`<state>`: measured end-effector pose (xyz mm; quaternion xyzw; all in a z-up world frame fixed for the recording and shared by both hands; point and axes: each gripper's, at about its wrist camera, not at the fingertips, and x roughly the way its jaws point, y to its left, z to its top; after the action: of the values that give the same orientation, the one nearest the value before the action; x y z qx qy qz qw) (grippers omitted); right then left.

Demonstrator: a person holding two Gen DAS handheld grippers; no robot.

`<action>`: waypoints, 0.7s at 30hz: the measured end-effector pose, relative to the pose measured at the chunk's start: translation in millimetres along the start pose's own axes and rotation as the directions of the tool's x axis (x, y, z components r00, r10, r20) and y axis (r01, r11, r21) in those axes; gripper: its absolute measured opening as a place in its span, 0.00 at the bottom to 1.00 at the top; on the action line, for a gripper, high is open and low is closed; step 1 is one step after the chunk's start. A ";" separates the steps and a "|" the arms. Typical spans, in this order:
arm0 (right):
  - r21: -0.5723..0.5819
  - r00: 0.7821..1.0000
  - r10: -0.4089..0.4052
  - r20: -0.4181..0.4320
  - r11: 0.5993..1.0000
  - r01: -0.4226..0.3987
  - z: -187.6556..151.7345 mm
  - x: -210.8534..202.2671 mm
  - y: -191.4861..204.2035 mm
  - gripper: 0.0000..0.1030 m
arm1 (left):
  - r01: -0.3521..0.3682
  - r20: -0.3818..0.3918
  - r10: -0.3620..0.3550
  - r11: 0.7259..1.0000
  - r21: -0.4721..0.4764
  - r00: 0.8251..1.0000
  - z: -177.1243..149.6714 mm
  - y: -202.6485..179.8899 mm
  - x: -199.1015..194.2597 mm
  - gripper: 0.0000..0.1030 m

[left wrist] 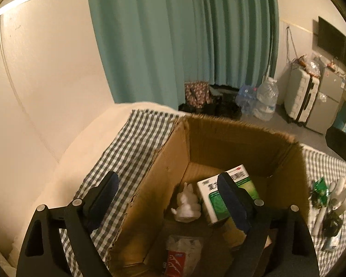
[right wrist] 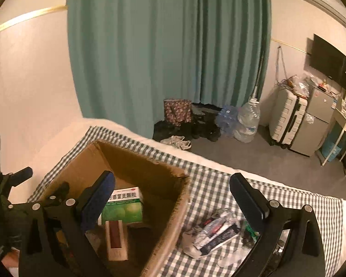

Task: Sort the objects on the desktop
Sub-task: 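Move both tools away from the cardboard box back over the bed items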

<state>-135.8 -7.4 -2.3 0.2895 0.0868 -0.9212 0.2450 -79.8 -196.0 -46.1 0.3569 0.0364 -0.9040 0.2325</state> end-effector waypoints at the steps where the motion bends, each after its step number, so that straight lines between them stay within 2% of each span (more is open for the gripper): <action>1: 0.009 1.000 -0.007 0.006 1.000 0.007 1.3 -2.5 -3.6 0.97 | 0.003 0.011 -0.003 1.000 -0.002 1.000 1.6 0.1 -2.9 0.91; 10: 0.053 0.992 -0.088 0.086 0.995 0.083 6.4 -46.8 -43.2 1.00 | 0.038 0.088 -0.037 0.999 -0.019 0.995 10.9 -11.5 -25.8 1.00; 15: 0.081 0.984 -0.119 0.136 0.991 0.108 5.4 -70.6 -62.3 1.00 | 0.068 0.188 -0.066 0.998 -0.002 0.980 12.3 -28.6 -46.2 1.00; 21: 0.114 0.971 -0.170 0.169 0.982 0.152 3.3 -95.7 -85.9 1.00 | 0.086 0.267 -0.086 0.996 0.014 0.960 11.9 -44.5 -68.5 1.00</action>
<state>-112.3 104.3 57.1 0.2102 0.0413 -0.9634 0.1613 -63.6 -132.2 3.6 0.2301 0.0193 -0.9531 0.1955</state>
